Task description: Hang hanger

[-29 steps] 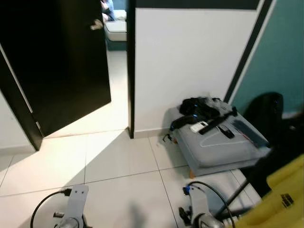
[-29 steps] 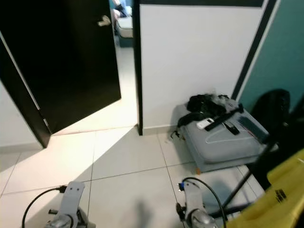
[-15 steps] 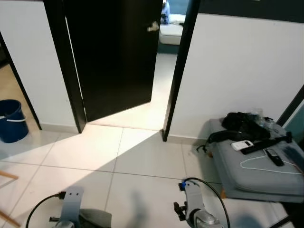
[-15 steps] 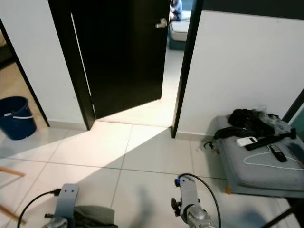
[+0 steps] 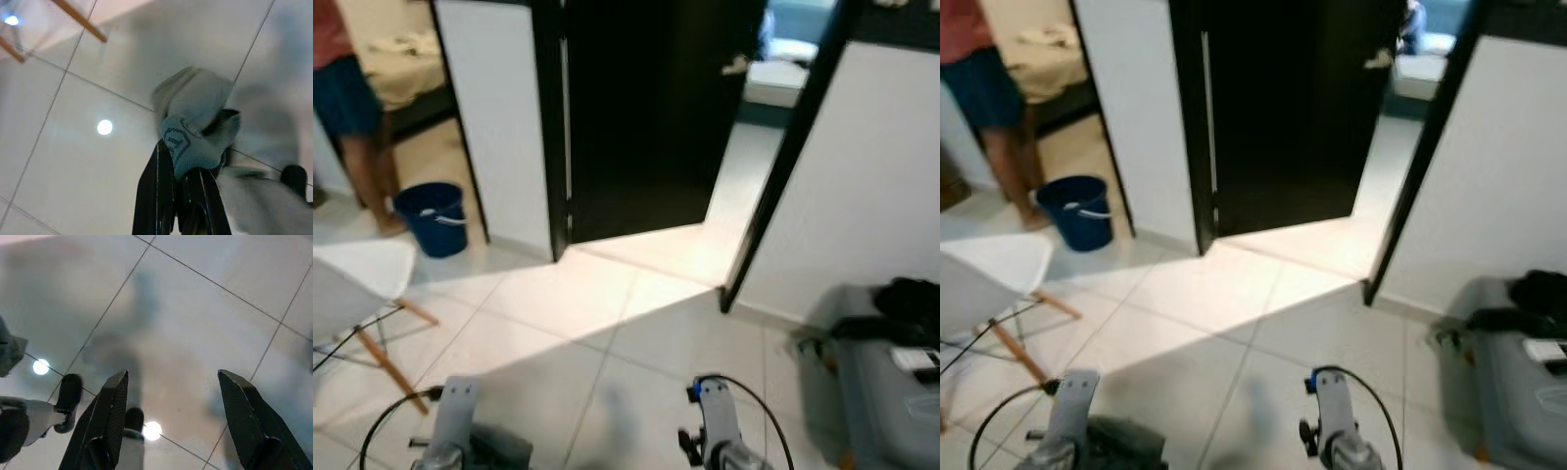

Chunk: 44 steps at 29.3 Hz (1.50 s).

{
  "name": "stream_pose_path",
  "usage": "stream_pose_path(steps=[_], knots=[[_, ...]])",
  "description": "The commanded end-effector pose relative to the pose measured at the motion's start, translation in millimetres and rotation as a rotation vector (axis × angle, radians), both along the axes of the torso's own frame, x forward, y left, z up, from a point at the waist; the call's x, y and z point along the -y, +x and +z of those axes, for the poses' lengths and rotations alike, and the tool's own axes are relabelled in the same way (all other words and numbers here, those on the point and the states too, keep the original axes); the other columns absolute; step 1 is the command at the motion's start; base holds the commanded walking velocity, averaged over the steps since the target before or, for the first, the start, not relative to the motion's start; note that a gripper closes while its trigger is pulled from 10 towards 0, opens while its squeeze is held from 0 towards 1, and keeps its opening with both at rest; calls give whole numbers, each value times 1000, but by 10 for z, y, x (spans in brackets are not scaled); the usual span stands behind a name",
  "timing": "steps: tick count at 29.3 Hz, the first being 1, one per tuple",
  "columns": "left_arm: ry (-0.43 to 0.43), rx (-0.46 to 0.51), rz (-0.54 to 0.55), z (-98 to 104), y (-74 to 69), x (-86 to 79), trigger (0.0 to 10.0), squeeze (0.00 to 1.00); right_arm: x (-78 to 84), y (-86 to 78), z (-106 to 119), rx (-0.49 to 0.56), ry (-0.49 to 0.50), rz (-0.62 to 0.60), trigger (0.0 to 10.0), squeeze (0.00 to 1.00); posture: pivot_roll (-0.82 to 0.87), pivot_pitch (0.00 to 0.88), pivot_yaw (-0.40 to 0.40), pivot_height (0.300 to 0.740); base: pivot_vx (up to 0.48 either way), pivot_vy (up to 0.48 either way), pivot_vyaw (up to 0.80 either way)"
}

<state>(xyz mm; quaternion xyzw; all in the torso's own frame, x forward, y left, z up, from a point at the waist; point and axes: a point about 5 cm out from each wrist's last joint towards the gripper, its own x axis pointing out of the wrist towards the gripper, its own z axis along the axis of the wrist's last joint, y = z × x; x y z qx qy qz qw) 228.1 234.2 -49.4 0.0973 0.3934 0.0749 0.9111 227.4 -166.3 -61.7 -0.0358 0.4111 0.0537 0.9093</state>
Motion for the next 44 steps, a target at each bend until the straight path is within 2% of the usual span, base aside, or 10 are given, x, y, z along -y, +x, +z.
stream_pose_path(steps=[1,6,7,10,19,31,44], knots=[[1,19,-21,27,39,9,10000,0,-26,6,2,0,2,13,10000,0,23,0,-84,740,0,0,800],[0,41,-12,45,98,102,10000,0,-31,12,6,2,2,14,10000,0,24,0,-84,740,0,0,800],[3,65,37,66,133,126,10000,0,-46,21,11,6,6,13,10000,0,23,0,-82,740,0,0,800],[0,84,65,85,157,136,10000,0,-53,27,14,9,8,13,10000,0,24,0,-83,740,0,0,800],[-11,143,57,144,235,222,10000,0,-29,53,35,20,10,20,10000,0,29,0,-91,740,0,0,800],[-15,214,74,201,255,240,10000,0,-75,113,73,41,15,37,10000,0,35,0,-99,740,0,0,800],[-29,216,85,206,229,229,10000,0,-98,143,93,50,15,52,10000,0,39,0,-108,740,0,0,800]])
